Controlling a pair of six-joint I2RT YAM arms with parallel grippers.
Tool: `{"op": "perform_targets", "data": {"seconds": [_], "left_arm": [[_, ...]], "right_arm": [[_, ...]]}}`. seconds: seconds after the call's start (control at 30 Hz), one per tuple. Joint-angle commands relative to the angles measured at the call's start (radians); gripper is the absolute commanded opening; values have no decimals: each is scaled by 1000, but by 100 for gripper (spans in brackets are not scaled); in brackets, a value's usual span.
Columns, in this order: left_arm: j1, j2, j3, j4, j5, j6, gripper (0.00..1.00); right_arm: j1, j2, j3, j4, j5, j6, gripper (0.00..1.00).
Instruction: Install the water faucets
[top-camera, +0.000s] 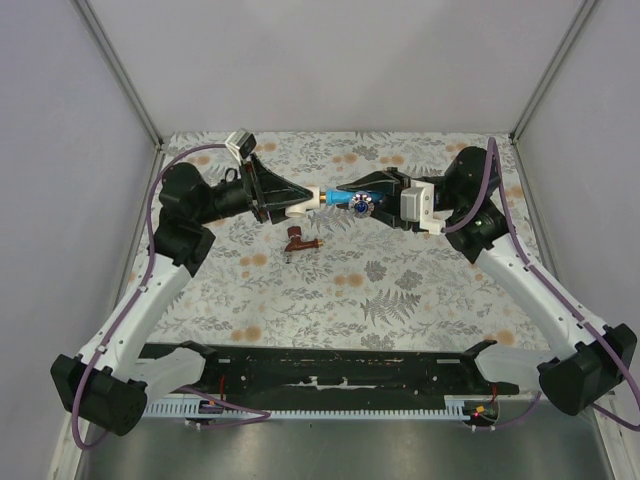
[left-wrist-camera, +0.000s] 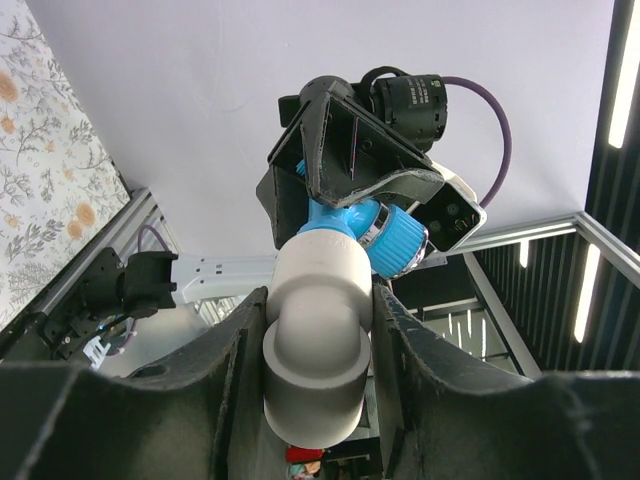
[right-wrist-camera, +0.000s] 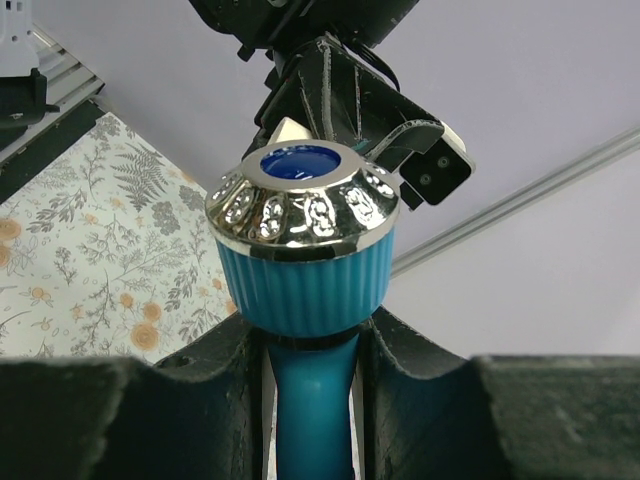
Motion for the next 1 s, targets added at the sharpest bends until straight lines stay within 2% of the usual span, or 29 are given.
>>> {"op": "perform_targets", "data": {"seconds": [0.0,0.17,0.43,0.87,0.97], "left_arm": [[-20,-32,-8,140,-40,-51,2],[-20,-51,-14,137,-77,-48,2],[-20,-39,-2,133,-45,3,2],[-20,-16,45,140,14,202,2],[-19,-17,29,203,-2,186,2]], "right_arm": [[23,22,-10,60,-7,79,0],[23,22,-13,67,2,91,0],[23,29,1,61,-18,122,0],[23,43,36,51,1,287,0],[25,46,35,64,13,340,0]]}}
